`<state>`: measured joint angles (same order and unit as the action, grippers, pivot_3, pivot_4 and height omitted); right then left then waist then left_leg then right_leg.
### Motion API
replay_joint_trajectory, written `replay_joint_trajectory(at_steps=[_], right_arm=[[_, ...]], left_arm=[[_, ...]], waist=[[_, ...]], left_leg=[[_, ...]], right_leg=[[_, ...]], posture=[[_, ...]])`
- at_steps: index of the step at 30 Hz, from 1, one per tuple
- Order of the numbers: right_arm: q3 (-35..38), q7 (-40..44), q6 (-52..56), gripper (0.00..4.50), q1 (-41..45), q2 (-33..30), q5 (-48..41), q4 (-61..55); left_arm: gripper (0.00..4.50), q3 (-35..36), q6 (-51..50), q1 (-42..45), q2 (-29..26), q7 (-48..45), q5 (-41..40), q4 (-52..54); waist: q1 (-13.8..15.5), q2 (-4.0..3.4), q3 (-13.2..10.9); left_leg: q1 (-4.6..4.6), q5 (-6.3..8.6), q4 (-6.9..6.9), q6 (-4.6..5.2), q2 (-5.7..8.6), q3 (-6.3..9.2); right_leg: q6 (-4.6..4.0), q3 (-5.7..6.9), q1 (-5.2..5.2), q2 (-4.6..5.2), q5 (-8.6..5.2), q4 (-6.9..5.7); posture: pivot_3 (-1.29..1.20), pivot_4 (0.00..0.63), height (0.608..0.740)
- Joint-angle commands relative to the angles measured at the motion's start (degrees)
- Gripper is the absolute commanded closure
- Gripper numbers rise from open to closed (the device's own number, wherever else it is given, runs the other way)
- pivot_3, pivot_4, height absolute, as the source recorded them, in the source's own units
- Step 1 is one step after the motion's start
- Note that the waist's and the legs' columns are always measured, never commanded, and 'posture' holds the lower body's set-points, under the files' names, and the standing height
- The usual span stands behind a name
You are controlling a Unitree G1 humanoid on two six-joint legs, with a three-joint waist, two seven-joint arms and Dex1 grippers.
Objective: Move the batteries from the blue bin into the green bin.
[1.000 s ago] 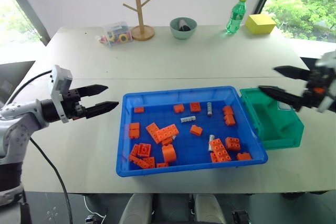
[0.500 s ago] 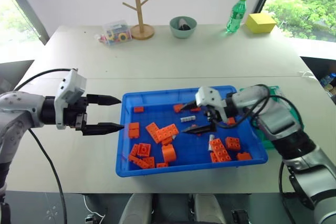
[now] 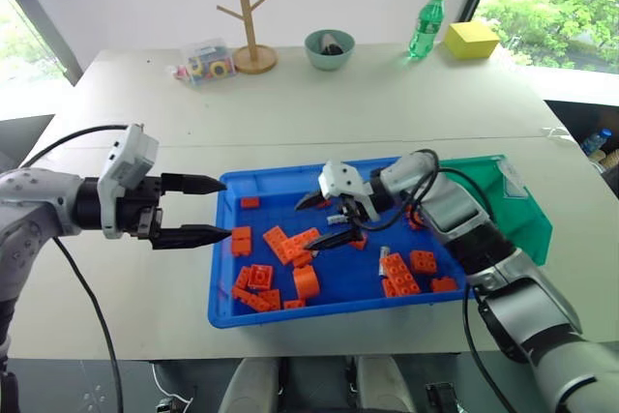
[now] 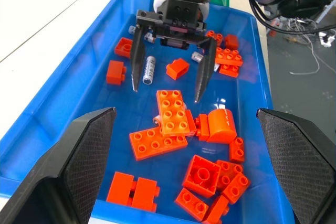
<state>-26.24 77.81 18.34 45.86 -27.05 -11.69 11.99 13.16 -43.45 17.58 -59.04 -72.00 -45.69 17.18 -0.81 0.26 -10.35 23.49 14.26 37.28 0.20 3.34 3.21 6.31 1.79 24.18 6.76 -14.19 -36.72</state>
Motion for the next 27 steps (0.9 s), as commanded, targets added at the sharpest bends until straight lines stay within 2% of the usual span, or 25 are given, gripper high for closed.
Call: replay_joint_trajectory(at_steps=[1,12,22,25,27], right_arm=[[0.5,0.5,1.1,0.21,-0.5,0.8,-0.3,-2.3],[-0.3,-1.8,-3.5,0.21,-3.3,3.0,4.1,-0.4],[0.7,-2.8,-4.8,0.21,-2.6,4.6,5.2,3.1],[0.9,-2.5,-4.5,1.04,-2.9,4.6,4.9,2.7],[1.1,-2.4,-4.2,2.08,-3.0,4.5,4.7,2.5]], left_arm=[[0.00,2.7,0.3,-0.1,-0.9,0.4,-1.0,1.3],[0.00,2.1,1.0,-0.4,-1.4,-1.6,-0.3,1.5],[0.00,0.8,7.1,-4.7,-3.8,-6.0,5.1,0.8],[0.00,2.6,6.7,-3.7,-1.3,-4.4,2.7,0.3],[0.00,3.4,8.6,-2.6,2.2,-1.6,2.7,-0.9]], waist=[[0.0,0.00,0.0],[-0.2,0.00,0.0],[-0.2,0.00,0.0],[-0.2,0.00,0.0],[0.0,0.00,0.0]], left_leg=[[0.00,0.00,0.00,0.00,0.00,0.00],[0.00,-0.06,0.01,-0.11,0.02,-0.01],[-0.01,-0.08,0.00,-0.14,0.02,-0.01],[-0.01,-0.08,0.00,-0.13,0.01,0.00],[-0.01,-0.08,0.01,-0.13,0.02,0.00]], right_leg=[[0.00,-0.01,0.03,0.00,0.00,-0.06],[-0.02,-0.06,0.17,0.00,-0.01,-0.32],[-0.03,-0.07,0.19,0.00,-0.01,-0.35],[-0.03,-0.07,0.19,0.00,-0.01,-0.35],[-0.03,-0.06,0.19,0.00,-0.01,-0.36]], posture=[[0.00,0.150,0.703],[0.00,0.150,0.703],[0.00,0.150,0.703],[0.00,0.150,0.703],[0.00,0.150,0.703]])
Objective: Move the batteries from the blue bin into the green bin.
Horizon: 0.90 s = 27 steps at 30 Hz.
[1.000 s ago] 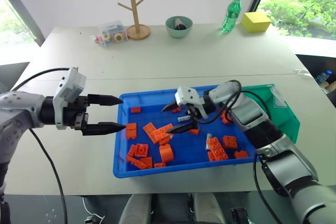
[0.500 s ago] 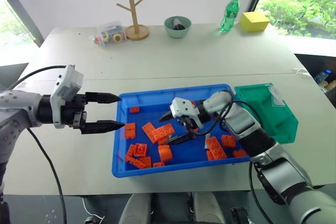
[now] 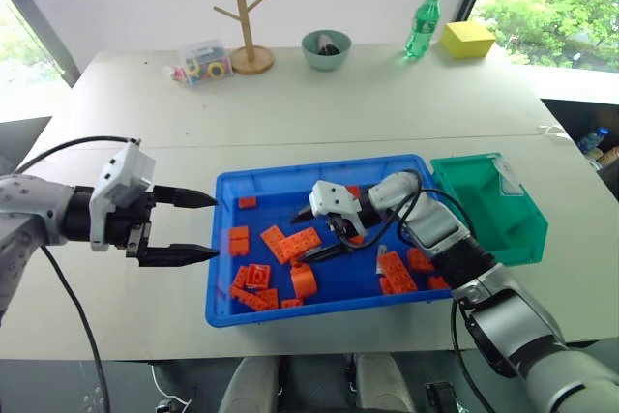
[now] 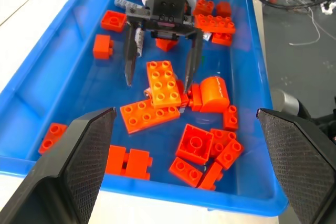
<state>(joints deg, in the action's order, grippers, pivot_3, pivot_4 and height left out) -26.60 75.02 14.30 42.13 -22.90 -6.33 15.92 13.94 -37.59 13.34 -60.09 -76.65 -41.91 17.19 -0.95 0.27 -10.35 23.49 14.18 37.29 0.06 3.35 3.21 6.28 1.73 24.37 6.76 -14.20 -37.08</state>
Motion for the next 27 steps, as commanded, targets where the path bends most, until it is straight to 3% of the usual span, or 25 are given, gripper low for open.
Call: replay_joint_trajectory(at_steps=[1,2,3,11,18,24,25,27], right_arm=[[1.5,0.4,0.1,2.57,0.7,0.4,-0.8,-1.6],[1.6,0.4,0.2,3.10,0.7,0.4,-0.9,-1.7],[1.7,0.5,0.4,3.33,0.7,0.4,-0.9,-1.9],[6.4,-2.3,3.6,3.33,5.7,2.2,-3.1,0.7],[9.6,-13.0,-1.7,3.33,14.5,6.8,1.6,18.1],[9.1,-13.0,-1.6,0.34,13.1,8.7,2.4,18.3],[9.1,-12.8,-1.0,0.03,12.7,8.6,2.3,17.1],[9.5,-11.9,0.1,0.03,12.0,8.0,1.9,14.7]], left_arm=[[0.00,2.8,3.7,1.9,5.0,4.5,-0.7,-1.7],[0.00,2.9,4.5,1.7,6.1,5.3,-0.1,-2.1],[0.00,2.8,5.4,1.0,6.6,5.2,0.5,-2.3],[0.00,3.4,6.1,-2.5,6.8,4.6,-0.2,-2.6],[0.00,2.8,5.3,-3.8,5.6,3.1,-0.9,-1.7],[0.00,2.4,5.8,-3.9,5.2,2.9,-0.1,-1.7],[0.00,2.4,5.7,-3.9,5.2,2.9,-0.1,-1.7],[0.00,2.4,5.6,-3.7,5.2,3.0,-0.3,-1.6]], waist=[[0.1,0.00,0.0],[0.1,0.01,0.0],[0.1,0.01,0.0],[0.0,0.01,0.0],[0.0,0.04,0.0],[-0.2,0.03,0.0],[-0.2,0.03,0.0],[-0.2,0.01,0.0]], left_leg=[[0.00,0.00,0.01,0.00,0.00,0.01],[0.00,0.00,0.02,0.00,0.00,0.01],[0.00,0.00,0.03,-0.01,0.00,0.01],[0.00,-0.02,-0.02,-0.04,-0.01,0.01],[-0.01,-0.06,-0.09,-0.11,-0.01,0.04],[-0.01,-0.09,-0.12,-0.15,-0.01,0.02],[-0.01,-0.09,-0.12,-0.15,-0.01,0.02],[-0.01,-0.09,-0.12,-0.15,0.00,0.02]], right_leg=[[0.00,0.00,-0.02,0.00,0.00,0.00],[0.00,0.01,-0.01,0.00,0.00,-0.01],[0.01,0.00,-0.02,0.00,0.01,-0.02],[-0.04,-0.03,0.05,0.00,0.03,-0.04],[-0.12,-0.02,0.08,-0.03,0.07,-0.03],[-0.12,-0.03,0.09,-0.02,0.07,-0.03],[-0.12,-0.03,0.09,-0.02,0.08,-0.04],[-0.12,-0.04,0.10,-0.02,0.08,-0.04]], posture=[[0.00,0.150,0.703],[0.00,0.150,0.703],[0.00,0.150,0.703],[0.00,0.150,0.703],[0.00,0.150,0.703],[0.00,0.150,0.703],[0.00,0.150,0.703],[0.00,0.150,0.703]])
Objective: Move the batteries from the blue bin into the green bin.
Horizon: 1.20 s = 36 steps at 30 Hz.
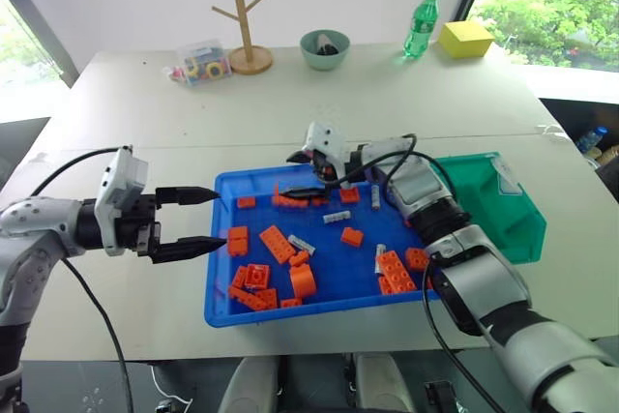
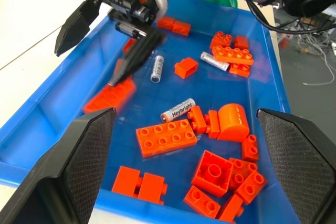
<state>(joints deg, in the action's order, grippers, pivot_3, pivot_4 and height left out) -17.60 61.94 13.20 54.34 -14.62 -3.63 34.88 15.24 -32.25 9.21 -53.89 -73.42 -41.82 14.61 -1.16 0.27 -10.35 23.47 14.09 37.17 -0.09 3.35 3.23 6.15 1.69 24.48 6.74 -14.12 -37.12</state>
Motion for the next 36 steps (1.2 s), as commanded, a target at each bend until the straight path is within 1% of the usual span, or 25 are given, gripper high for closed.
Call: replay_joint_trajectory(at_steps=[1,5,8,11,13,15,18,20,26,29,33,36], right_arm=[[0.7,1.5,1.9,0.03,-0.5,-0.7,-1.0,-5.4],[2.7,3.2,8.4,0.03,-2.2,-3.5,-3.6,-13.6],[3.1,4.8,18.4,0.03,-7.6,-7.5,-7.8,-28.1],[2.6,3.6,24.1,0.03,-11.5,-10.2,-9.5,-38.8],[3.5,1.8,30.3,0.03,-13.9,-11.5,-11.5,-45.9],[3.3,0.3,34.6,0.03,-15.6,-12.9,-12.2,-49.5],[-1.0,-1.7,36.9,0.03,-18.2,-16.6,-9.5,-51.6],[-3.9,-4.5,38.4,0.03,-18.9,-17.2,-7.3,-51.0],[-6.5,-10.6,42.2,0.03,-17.3,-13.1,-6.5,-49.1],[-6.2,-12.3,43.3,0.03,-16.1,-11.0,-7.2,-48.4],[-6.9,-13.3,42.7,0.03,-16.2,-10.3,-7.0,-47.7],[-9.4,-13.8,40.8,0.03,-17.1,-11.1,-5.2,-47.0]], left_arm=[[0.00,1.0,0.2,0.5,-0.9,-0.1,-0.4,1.1],[0.00,0.7,0.0,0.8,-0.6,0.3,-0.7,1.6],[0.00,0.5,-0.1,0.8,-0.6,0.4,-0.9,1.9],[0.00,0.3,0.0,0.9,-0.5,0.4,-0.9,1.9],[0.00,-0.2,-0.1,1.5,-0.3,0.4,-0.8,1.5],[0.00,-0.4,-0.2,1.7,-0.3,0.4,-0.8,1.5],[0.00,-0.9,-0.1,2.0,-0.3,0.1,-0.7,1.3],[0.00,-1.3,-0.2,2.4,-0.4,-0.3,-0.7,1.1],[0.00,-2.0,-0.4,3.9,-0.7,-0.7,-0.5,0.0],[0.00,-2.1,-0.4,4.0,-0.8,-0.6,-0.5,0.1],[0.00,-1.5,-0.8,3.5,-0.8,-0.4,-0.8,0.5],[0.00,-1.0,-1.2,3.3,-0.7,-0.1,-1.2,0.9]], waist=[[0.0,0.01,0.0],[0.2,0.01,0.0],[0.4,0.01,0.0],[0.2,0.01,0.0],[0.1,0.01,0.0],[0.1,0.01,0.0],[0.4,0.03,0.0],[0.5,0.04,0.0],[0.1,0.05,0.0],[0.3,0.05,0.0],[0.5,0.05,0.0],[0.4,0.05,0.0]], left_leg=[[0.00,0.00,0.00,0.00,0.00,0.01],[0.00,0.00,-0.01,0.00,0.00,0.01],[0.01,0.00,0.00,0.00,0.00,0.01],[0.02,0.01,-0.01,0.02,0.00,0.02],[0.02,0.01,-0.01,0.02,-0.02,0.01],[0.01,0.01,-0.01,0.02,-0.06,0.02],[0.01,0.01,0.01,0.02,-0.06,0.03],[0.01,0.01,0.02,0.02,-0.06,0.02],[0.03,0.01,0.00,0.02,-0.08,0.02],[0.03,0.01,0.00,0.02,-0.08,0.03],[0.03,0.01,0.00,0.02,-0.06,0.03],[0.03,0.01,0.01,0.03,-0.05,0.03]], right_leg=[[0.00,0.01,0.00,-0.01,0.00,0.00],[0.00,0.01,0.00,0.00,0.00,0.01],[0.00,0.01,-0.01,0.01,0.00,0.02],[0.00,0.01,-0.01,0.03,-0.01,0.03],[0.00,0.01,0.00,0.04,-0.01,0.02],[0.00,0.01,0.00,0.05,-0.01,0.01],[-0.01,0.01,-0.02,0.05,-0.01,0.03],[-0.02,0.02,-0.05,0.07,-0.02,0.10],[-0.07,0.02,0.00,0.06,-0.03,0.09],[-0.07,0.02,0.00,0.04,-0.03,0.08],[-0.06,0.03,-0.02,0.03,-0.03,0.09],[-0.06,0.05,-0.03,0.02,-0.03,0.09]], posture=[[0.00,0.150,0.703],[0.00,0.150,0.703],[0.00,0.150,0.703],[0.00,0.150,0.703],[0.00,0.150,0.703],[0.00,0.150,0.703],[0.00,0.150,0.703],[0.00,0.150,0.703],[0.00,0.150,0.703],[0.00,0.150,0.703],[0.00,0.150,0.703],[0.00,0.150,0.703]])
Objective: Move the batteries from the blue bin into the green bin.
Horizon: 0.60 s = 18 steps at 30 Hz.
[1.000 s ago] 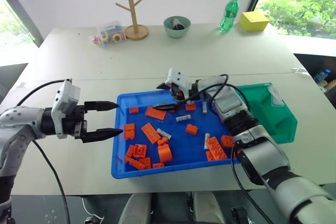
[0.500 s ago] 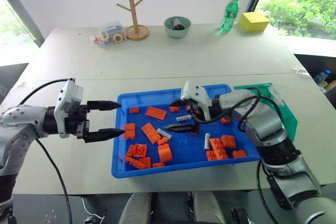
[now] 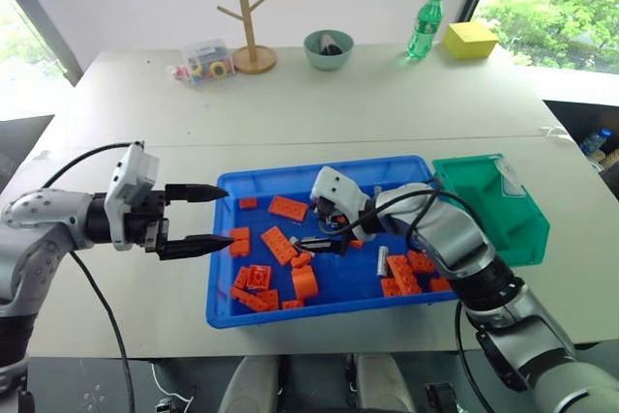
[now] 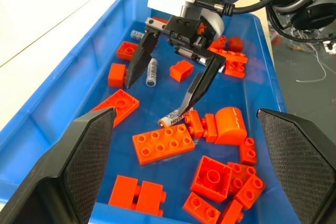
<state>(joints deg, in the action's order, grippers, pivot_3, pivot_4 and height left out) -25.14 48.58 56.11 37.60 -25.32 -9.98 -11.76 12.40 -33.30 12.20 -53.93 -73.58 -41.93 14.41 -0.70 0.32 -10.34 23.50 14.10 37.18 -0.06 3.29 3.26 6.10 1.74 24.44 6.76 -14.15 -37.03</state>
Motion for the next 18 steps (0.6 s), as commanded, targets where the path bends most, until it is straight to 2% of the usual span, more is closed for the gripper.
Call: replay_joint_trajectory(at_steps=[1,2,4,10,13,18], right_arm=[[-2.7,-0.5,-2.1,0.03,-0.7,-0.8,1.5,-0.3],[-3.2,-0.4,-2.0,0.03,-1.0,-1.1,1.6,-0.4],[-3.8,0.0,-1.5,0.52,-1.3,-1.6,1.2,-1.1],[-5.7,0.4,-1.6,0.52,-1.3,-2.3,1.3,-1.7],[-6.2,0.3,-4.0,1.87,-1.6,-2.4,2.4,0.3],[-6.3,0.9,-6.0,4.41,-1.8,-2.7,3.1,1.9]], left_arm=[[0.00,2.0,-0.3,0.1,-0.6,0.2,-1.2,1.2],[0.00,2.1,-0.3,0.0,-0.5,0.3,-1.3,1.3],[0.00,2.2,-0.3,-0.3,-0.5,0.4,-1.4,1.6],[0.00,2.1,0.0,0.1,-0.9,0.1,-1.4,0.9],[0.00,2.0,0.0,0.8,-0.9,0.3,-1.3,0.6],[0.00,1.9,0.0,1.1,-0.8,0.3,-1.3,0.5]], waist=[[-0.1,0.00,0.0],[-0.1,0.00,0.0],[-0.1,0.01,0.0],[-0.1,0.02,0.0],[-0.1,0.03,0.0],[-0.1,0.03,0.0]], left_leg=[[0.00,0.00,0.00,0.00,0.00,0.00],[0.00,0.00,-0.01,0.00,0.00,0.00],[0.00,0.00,-0.01,0.00,0.00,0.00],[0.00,0.00,-0.01,0.00,-0.01,0.01],[0.00,0.00,0.00,0.00,-0.01,0.01],[-0.01,0.00,0.00,0.00,-0.01,0.01]], right_leg=[[0.00,0.00,0.00,0.00,0.00,0.00],[0.00,0.00,0.01,0.00,0.00,0.00],[0.00,0.00,0.01,0.00,0.00,-0.01],[0.00,0.01,0.01,-0.01,0.00,-0.01],[0.00,0.01,0.00,-0.02,0.00,-0.01],[0.00,0.01,-0.01,-0.03,0.00,-0.01]], posture=[[0.00,0.150,0.703],[0.00,0.150,0.703],[0.00,0.150,0.703],[0.00,0.150,0.703],[0.00,0.150,0.703],[0.00,0.150,0.703]])
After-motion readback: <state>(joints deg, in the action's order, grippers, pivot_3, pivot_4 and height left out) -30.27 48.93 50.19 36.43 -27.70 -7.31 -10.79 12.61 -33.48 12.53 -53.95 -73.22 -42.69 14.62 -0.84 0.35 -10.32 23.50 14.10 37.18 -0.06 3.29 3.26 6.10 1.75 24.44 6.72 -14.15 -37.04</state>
